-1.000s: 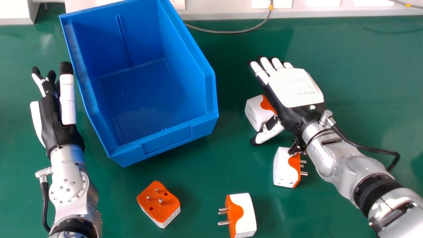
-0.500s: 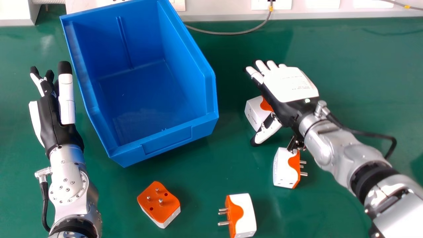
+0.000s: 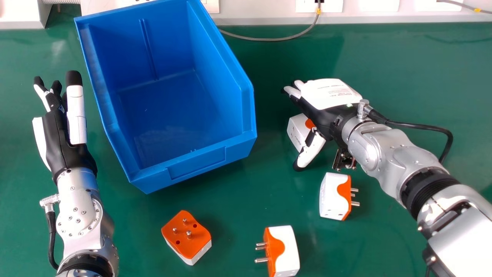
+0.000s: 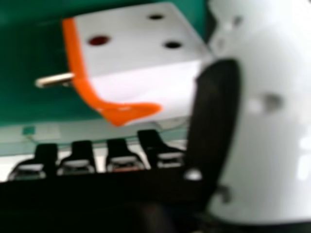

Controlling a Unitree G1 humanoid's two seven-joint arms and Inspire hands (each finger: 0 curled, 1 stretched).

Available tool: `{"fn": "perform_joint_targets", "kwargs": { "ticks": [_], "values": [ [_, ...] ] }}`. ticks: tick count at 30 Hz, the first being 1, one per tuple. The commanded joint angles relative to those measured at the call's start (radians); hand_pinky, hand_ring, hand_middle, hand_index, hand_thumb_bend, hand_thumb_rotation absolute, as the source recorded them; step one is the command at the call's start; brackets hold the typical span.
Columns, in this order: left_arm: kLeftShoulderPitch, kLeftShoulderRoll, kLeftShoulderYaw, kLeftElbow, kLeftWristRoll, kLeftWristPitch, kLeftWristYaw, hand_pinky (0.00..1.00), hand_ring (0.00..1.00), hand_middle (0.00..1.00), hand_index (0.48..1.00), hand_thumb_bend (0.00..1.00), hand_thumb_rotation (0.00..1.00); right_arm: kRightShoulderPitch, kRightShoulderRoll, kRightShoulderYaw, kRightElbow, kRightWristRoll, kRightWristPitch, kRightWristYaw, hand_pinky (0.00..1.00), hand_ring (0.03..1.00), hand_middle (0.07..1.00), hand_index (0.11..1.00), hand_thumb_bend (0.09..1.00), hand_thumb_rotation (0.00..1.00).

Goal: Pick all objects and put in blue box

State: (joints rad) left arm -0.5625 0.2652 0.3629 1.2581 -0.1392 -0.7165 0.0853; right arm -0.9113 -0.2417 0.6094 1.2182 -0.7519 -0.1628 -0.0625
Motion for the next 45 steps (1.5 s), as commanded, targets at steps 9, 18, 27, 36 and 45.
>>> {"fn": "perform_joint_targets", "kwargs": {
  "ticks": [9, 18, 27, 36, 45],
  "values": [
    [-0.01, 0.004, 0.005, -0.017, -0.001, -0.024, -0.003, 0.94, 0.98, 1.0, 0.989, 1.0, 0.9, 0.048, -0.004, 0.014, 0.033, 0.002, 0.022, 0.035, 0.92, 0.974, 0.987, 0.961, 0.895, 0.09],
    [-0.011, 0.004, 0.002, -0.016, 0.006, -0.019, 0.008, 0.94, 0.98, 1.0, 0.988, 1.0, 0.9, 0.051, 0.007, -0.001, 0.028, 0.032, 0.081, 0.044, 0.74, 0.826, 0.881, 0.856, 0.869, 0.02],
    [-0.01, 0.006, 0.005, -0.018, 0.001, -0.023, -0.002, 0.94, 0.98, 1.0, 0.989, 1.0, 0.9, 0.051, 0.003, 0.027, 0.031, 0.012, 0.112, 0.029, 0.59, 0.639, 0.671, 0.76, 0.738, 0.01],
    [-0.01, 0.005, 0.007, -0.017, 0.0, -0.024, -0.005, 0.94, 0.98, 1.0, 0.989, 1.0, 0.9, 0.053, 0.002, 0.042, 0.028, 0.009, 0.121, -0.006, 0.42, 0.462, 0.531, 0.694, 0.605, 0.0],
    [-0.009, 0.004, 0.005, -0.017, 0.003, -0.025, 0.0, 0.94, 0.98, 1.0, 0.989, 1.0, 0.9, 0.06, -0.008, 0.047, 0.017, 0.006, 0.101, -0.075, 0.41, 0.45, 0.515, 0.618, 0.563, 0.0]
  ]
}}
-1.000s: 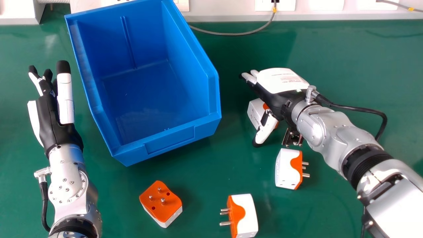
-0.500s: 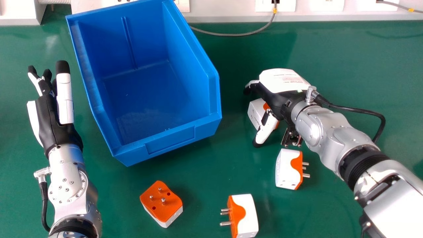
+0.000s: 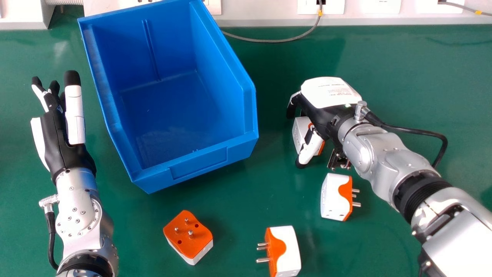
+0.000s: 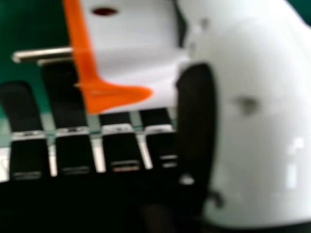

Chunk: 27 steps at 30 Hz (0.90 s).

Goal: Pick all objects and put in blue box

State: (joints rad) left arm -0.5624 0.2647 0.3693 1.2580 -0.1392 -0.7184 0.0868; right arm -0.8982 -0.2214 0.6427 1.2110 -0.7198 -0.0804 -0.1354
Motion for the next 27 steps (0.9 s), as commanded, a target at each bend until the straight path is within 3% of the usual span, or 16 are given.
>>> {"fn": "perform_joint_targets", "kwargs": {
  "ticks": [1, 9, 22, 27],
  "values": [
    [-0.009, 0.005, 0.0, -0.017, 0.001, -0.022, -0.003, 0.94, 0.98, 1.0, 0.989, 1.0, 0.9, 0.048, -0.028, 0.01, 0.023, -0.022, 0.013, -0.008, 0.41, 0.453, 0.512, 0.588, 0.555, 0.0],
    [-0.012, 0.008, -0.002, -0.015, 0.005, -0.017, 0.004, 0.94, 0.98, 1.0, 0.989, 1.0, 0.9, 0.057, -0.03, -0.013, 0.021, -0.003, -0.023, -0.038, 0.39, 0.456, 0.508, 0.553, 0.535, 0.0],
    [-0.011, 0.006, 0.004, -0.013, -0.004, -0.019, -0.011, 0.94, 0.98, 1.0, 0.989, 1.0, 0.9, 0.069, -0.028, -0.042, 0.012, 0.006, -0.059, -0.104, 0.37, 0.448, 0.507, 0.519, 0.515, 0.0],
    [-0.012, 0.007, 0.0, -0.012, 0.003, -0.017, 0.0, 0.94, 0.98, 1.0, 0.989, 1.0, 0.9, 0.078, -0.028, -0.056, 0.002, 0.009, -0.063, -0.157, 0.36, 0.444, 0.507, 0.513, 0.509, 0.0]
  ]
}}
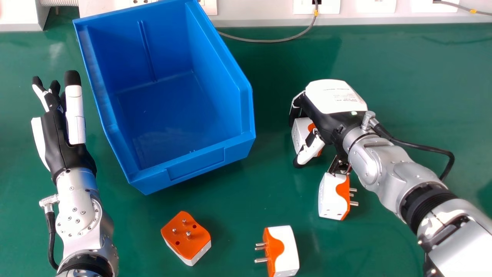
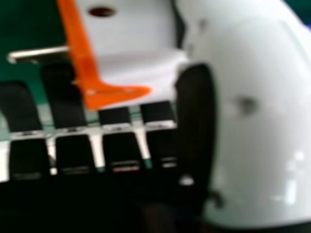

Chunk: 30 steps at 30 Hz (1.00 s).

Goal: Pick all objects and put in blue box

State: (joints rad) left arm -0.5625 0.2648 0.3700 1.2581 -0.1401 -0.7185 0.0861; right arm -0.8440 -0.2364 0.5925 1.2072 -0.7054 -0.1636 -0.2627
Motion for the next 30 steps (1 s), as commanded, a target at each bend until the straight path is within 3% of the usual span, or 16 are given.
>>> {"fn": "perform_joint_targets", "kwargs": {
  "ticks": [1, 11, 18, 22, 30],
  "values": [
    [-0.011, 0.007, -0.002, -0.011, 0.006, -0.017, 0.002, 0.94, 0.98, 1.0, 0.989, 1.0, 0.9, 0.027, -0.012, -0.012, 0.003, -0.002, 0.017, -0.049, 0.36, 0.445, 0.502, 0.515, 0.507, 0.0],
    [-0.015, 0.008, 0.001, -0.006, 0.001, -0.011, -0.005, 0.94, 0.98, 1.0, 0.989, 1.0, 0.9, 0.057, -0.027, -0.069, -0.073, 0.016, -0.037, -0.171, 0.34, 0.432, 0.494, 0.53, 0.5, 0.0],
    [-0.016, 0.01, -0.006, -0.002, 0.013, -0.005, 0.013, 0.94, 0.98, 1.0, 0.99, 1.0, 0.9, 0.1, -0.075, -0.114, -0.238, 0.02, -0.065, -0.167, 0.32, 0.41, 0.487, 0.527, 0.506, 0.0],
    [-0.019, 0.015, -0.009, 0.002, 0.015, 0.006, 0.017, 0.94, 0.98, 1.0, 0.991, 1.0, 0.9, 0.146, -0.109, -0.154, -0.379, 0.027, -0.064, -0.146, 0.33, 0.4, 0.495, 0.531, 0.507, 0.0],
    [-0.021, 0.011, -0.018, 0.001, 0.019, 0.008, 0.029, 0.94, 0.98, 1.0, 0.992, 1.0, 0.9, 0.307, -0.18, -0.251, -0.801, 0.009, -0.031, -0.105, 0.33, 0.399, 0.505, 0.528, 0.505, 0.0]
  ]
}}
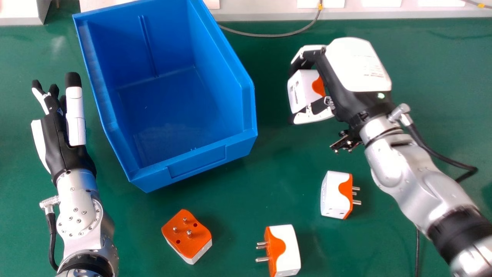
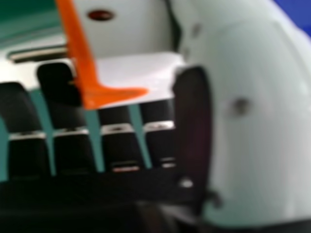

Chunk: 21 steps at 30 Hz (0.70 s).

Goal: Pick all objects and put in blue box

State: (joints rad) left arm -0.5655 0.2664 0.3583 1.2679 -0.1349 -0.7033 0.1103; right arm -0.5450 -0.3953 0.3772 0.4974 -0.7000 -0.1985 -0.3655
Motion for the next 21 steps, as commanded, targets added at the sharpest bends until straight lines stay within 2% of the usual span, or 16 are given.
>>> {"fn": "perform_joint_targets", "kwargs": {
  "ticks": [1, 4, 8, 12, 16, 21],
  "values": [
    [-0.017, 0.009, -0.006, -0.01, 0.013, -0.009, 0.004, 0.94, 0.98, 1.0, 0.992, 1.0, 0.9, 0.029, -0.027, -0.048, -0.142, -0.004, 0.011, -0.001, 0.33, 0.399, 0.505, 0.528, 0.505, 0.0],
    [-0.018, 0.009, -0.005, -0.009, 0.011, -0.007, 0.002, 0.94, 0.98, 1.0, 0.993, 1.0, 0.9, 0.106, -0.054, -0.099, -0.324, -0.035, 0.019, -0.022, 0.33, 0.409, 0.508, 0.521, 0.502, 0.0],
    [-0.019, 0.009, -0.007, -0.009, 0.015, -0.006, 0.006, 0.94, 0.98, 1.0, 0.993, 1.0, 0.9, 0.174, -0.055, -0.159, -0.469, -0.054, 0.0, -0.054, 0.32, 0.416, 0.507, 0.519, 0.5, 0.0],
    [-0.02, 0.01, -0.003, -0.008, 0.012, -0.008, -0.003, 0.94, 0.98, 1.0, 0.993, 1.0, 0.9, 0.216, -0.041, -0.194, -0.536, -0.043, -0.066, -0.093, 0.32, 0.417, 0.501, 0.519, 0.499, 0.0],
    [-0.021, 0.007, -0.004, -0.006, 0.014, -0.008, -0.001, 0.94, 0.98, 1.0, 0.993, 1.0, 0.9, 0.232, -0.021, -0.192, -0.529, -0.042, -0.16, -0.137, 0.33, 0.424, 0.497, 0.507, 0.5, 0.0],
    [-0.026, 0.0, -0.008, -0.006, 0.018, -0.007, 0.008, 0.94, 0.98, 1.0, 0.994, 1.0, 0.9, 0.224, 0.014, -0.138, -0.467, -0.092, -0.287, -0.21, 0.33, 0.429, 0.495, 0.496, 0.5, 0.0]
  ]
}}
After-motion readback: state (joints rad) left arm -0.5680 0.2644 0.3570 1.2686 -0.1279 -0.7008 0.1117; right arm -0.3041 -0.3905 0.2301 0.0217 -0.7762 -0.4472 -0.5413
